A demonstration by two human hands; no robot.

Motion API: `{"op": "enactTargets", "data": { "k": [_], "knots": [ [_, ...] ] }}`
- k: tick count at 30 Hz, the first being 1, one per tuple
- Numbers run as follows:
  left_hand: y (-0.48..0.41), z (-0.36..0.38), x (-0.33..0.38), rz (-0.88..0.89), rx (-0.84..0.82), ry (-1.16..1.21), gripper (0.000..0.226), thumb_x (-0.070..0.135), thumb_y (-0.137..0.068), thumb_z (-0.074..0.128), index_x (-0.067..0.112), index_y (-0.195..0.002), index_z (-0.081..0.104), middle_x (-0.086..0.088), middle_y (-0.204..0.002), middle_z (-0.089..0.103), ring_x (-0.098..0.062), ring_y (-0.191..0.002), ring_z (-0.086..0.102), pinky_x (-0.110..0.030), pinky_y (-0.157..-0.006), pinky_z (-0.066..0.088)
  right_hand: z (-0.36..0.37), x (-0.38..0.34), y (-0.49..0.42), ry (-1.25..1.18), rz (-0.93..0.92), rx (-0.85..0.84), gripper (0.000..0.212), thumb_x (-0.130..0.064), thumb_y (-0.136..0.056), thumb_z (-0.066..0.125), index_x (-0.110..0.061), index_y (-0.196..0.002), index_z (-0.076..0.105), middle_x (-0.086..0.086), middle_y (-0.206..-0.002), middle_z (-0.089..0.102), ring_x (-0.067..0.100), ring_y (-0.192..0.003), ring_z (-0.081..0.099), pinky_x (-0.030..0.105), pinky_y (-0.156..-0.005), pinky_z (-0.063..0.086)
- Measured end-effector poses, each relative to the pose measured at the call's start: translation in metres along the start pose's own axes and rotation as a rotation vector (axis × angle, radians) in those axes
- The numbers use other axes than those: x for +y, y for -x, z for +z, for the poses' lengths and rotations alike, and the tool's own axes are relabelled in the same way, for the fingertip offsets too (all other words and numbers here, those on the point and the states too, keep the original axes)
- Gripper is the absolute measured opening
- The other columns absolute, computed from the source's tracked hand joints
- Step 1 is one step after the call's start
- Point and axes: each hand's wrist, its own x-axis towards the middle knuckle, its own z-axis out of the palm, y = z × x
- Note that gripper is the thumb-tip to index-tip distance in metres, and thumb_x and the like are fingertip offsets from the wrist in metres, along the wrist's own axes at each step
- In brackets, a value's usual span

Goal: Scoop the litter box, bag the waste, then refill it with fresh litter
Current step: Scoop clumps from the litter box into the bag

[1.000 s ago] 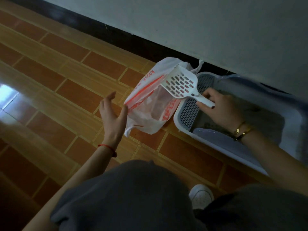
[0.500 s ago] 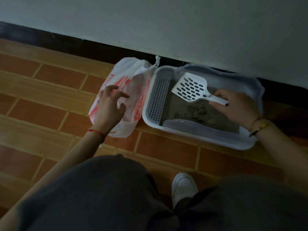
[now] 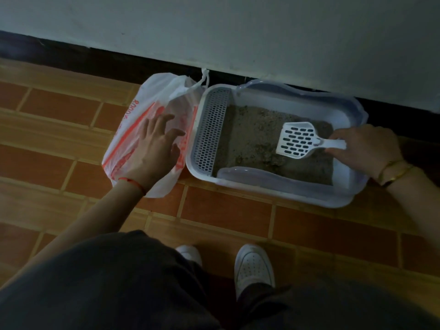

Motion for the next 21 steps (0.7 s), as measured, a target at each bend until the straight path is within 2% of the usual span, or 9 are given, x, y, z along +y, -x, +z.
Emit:
{"op": "enactTargets", "data": {
  "k": [6, 10, 12, 15, 18, 21],
  "knots": [
    [-0.006, 0.011, 0.010, 0.028, -0.013, 0.037, 0.031, 0.014, -0.087, 0.066, 0.016, -0.118, 0.067, -0.017, -0.145, 0.045, -0.038, -0.142, 0.030, -0.061, -0.117, 0.020, 0.000, 0.007, 0.001, 0.118, -0.022, -0.036, 0.026, -0.042, -0.090, 0.057, -0.022, -0.099, 0.072, 0.012, -0.088, 0.068, 0.029, -0.073, 0.061, 0.026, -0.051, 0.026],
    [-0.008, 0.021, 0.014, 0.035, -0.036, 0.118, 0.032, 0.014, -0.087, 0.063, 0.015, -0.119, 0.065, -0.019, -0.141, 0.047, -0.038, -0.137, 0.036, -0.058, -0.112, 0.033, -0.003, 0.010, 0.001, 0.206, -0.010, -0.076, 0.021, -0.045, -0.090, 0.056, -0.033, -0.099, 0.069, 0.002, -0.077, 0.059, 0.015, -0.060, 0.042, 0.021, -0.045, 0.016],
    [-0.009, 0.023, 0.018, 0.045, -0.047, 0.131, 0.033, 0.017, -0.087, 0.061, 0.016, -0.120, 0.064, -0.019, -0.140, 0.047, -0.038, -0.134, 0.038, -0.055, -0.107, 0.040, -0.001, 0.010, 0.000, 0.230, -0.022, -0.113, 0.019, -0.045, -0.089, 0.057, -0.034, -0.099, 0.069, -0.002, -0.073, 0.054, 0.015, -0.062, 0.048, 0.022, -0.046, 0.020],
    [-0.011, 0.024, 0.023, 0.064, -0.064, 0.139, 0.034, 0.022, -0.088, 0.058, 0.016, -0.122, 0.063, -0.019, -0.140, 0.047, -0.038, -0.131, 0.041, -0.056, -0.103, 0.043, 0.006, 0.010, -0.001, 0.225, -0.058, -0.128, 0.021, -0.043, -0.087, 0.060, -0.031, -0.099, 0.071, 0.002, -0.086, 0.066, 0.021, -0.075, 0.061, 0.024, -0.055, 0.032],
    [-0.011, 0.023, 0.028, 0.078, -0.074, 0.141, 0.038, 0.028, -0.088, 0.050, 0.016, -0.122, 0.062, -0.018, -0.139, 0.048, -0.038, -0.129, 0.043, -0.056, -0.102, 0.044, 0.014, 0.011, -0.002, 0.128, -0.059, -0.123, 0.020, -0.043, -0.085, 0.063, -0.030, -0.096, 0.073, 0.003, -0.090, 0.069, 0.023, -0.077, 0.062, 0.026, -0.059, 0.035],
    [-0.009, 0.023, 0.030, 0.091, -0.070, 0.166, 0.034, 0.021, -0.088, 0.055, 0.016, -0.121, 0.063, -0.018, -0.137, 0.049, -0.037, -0.126, 0.045, -0.058, -0.100, 0.045, 0.022, 0.007, -0.003, 0.040, -0.043, -0.157, 0.018, -0.044, -0.083, 0.065, -0.031, -0.092, 0.075, 0.001, -0.085, 0.069, 0.018, -0.069, 0.055, 0.027, -0.059, 0.042]
  ]
}}
